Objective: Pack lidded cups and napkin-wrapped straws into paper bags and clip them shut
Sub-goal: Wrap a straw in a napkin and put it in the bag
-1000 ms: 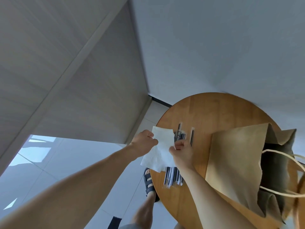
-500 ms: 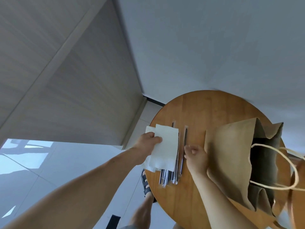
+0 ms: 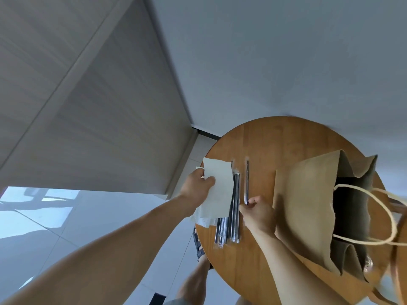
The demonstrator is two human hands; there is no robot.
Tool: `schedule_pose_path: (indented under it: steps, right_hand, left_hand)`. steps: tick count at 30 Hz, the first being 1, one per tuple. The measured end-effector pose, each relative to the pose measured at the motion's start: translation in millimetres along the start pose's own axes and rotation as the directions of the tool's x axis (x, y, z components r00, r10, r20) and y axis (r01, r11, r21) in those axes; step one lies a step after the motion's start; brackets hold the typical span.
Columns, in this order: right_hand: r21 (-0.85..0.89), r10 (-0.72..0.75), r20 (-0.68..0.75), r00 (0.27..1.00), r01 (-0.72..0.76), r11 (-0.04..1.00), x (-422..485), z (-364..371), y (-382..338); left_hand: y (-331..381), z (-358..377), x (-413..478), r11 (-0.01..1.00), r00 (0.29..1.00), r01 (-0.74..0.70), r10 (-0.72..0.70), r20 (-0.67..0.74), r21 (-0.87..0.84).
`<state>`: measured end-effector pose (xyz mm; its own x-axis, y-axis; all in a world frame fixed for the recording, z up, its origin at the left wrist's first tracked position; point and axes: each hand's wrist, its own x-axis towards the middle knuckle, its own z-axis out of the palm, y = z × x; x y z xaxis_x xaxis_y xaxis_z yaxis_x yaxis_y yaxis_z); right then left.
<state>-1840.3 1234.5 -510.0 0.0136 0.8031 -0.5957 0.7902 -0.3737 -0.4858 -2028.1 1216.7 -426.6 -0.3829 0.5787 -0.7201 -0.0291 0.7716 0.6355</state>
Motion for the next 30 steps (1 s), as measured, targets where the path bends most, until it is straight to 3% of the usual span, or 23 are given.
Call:
schedule_pose_path:
  steps: [3, 7, 20, 23, 26, 30]
  right_hand:
    - [0.289, -0.099, -0.076, 0.992, 0.117, 0.95, -18.1, -20.3, -24.4]
    - [0.507, -0.242, -0.058, 0.969, 0.237, 0.828, -43.9, -47.3, -61.1]
    - [0.419, -0.482, -0.071, 0.874, 0.464, 0.78, -84.5, -122.1, -95.0]
    - [0.401, -0.492, -0.08, 0.867, 0.48, 0.78, -92.1, -136.2, -96.4]
    - [0.41, -0.448, -0.196, 0.872, 0.488, 0.771, -97.2, -161.6, -103.4]
    - [0.452, -0.452, -0.229, 0.862, 0.505, 0.735, -100.1, -207.6, -125.2]
  left_hand:
    - [17.8, 0.9, -8.3, 0.992, 0.993, -0.118, 0.119, -0.021, 0.041]
    - [53.5, 3.0, -26.4, 0.979, 0.979, -0.205, 0.205, 0.009, 0.011]
    - [115.7, 11.8, -89.6, 0.94, 0.954, -0.278, 0.295, 0.059, -0.2]
    - [127.9, 12.8, -101.0, 0.931, 0.948, -0.306, 0.318, 0.031, -0.201]
    - [147.3, 8.7, -110.9, 0.916, 0.932, -0.347, 0.361, 0.037, -0.201]
    - [173.6, 5.5, -128.3, 0.893, 0.895, -0.35, 0.408, 0.18, -0.281]
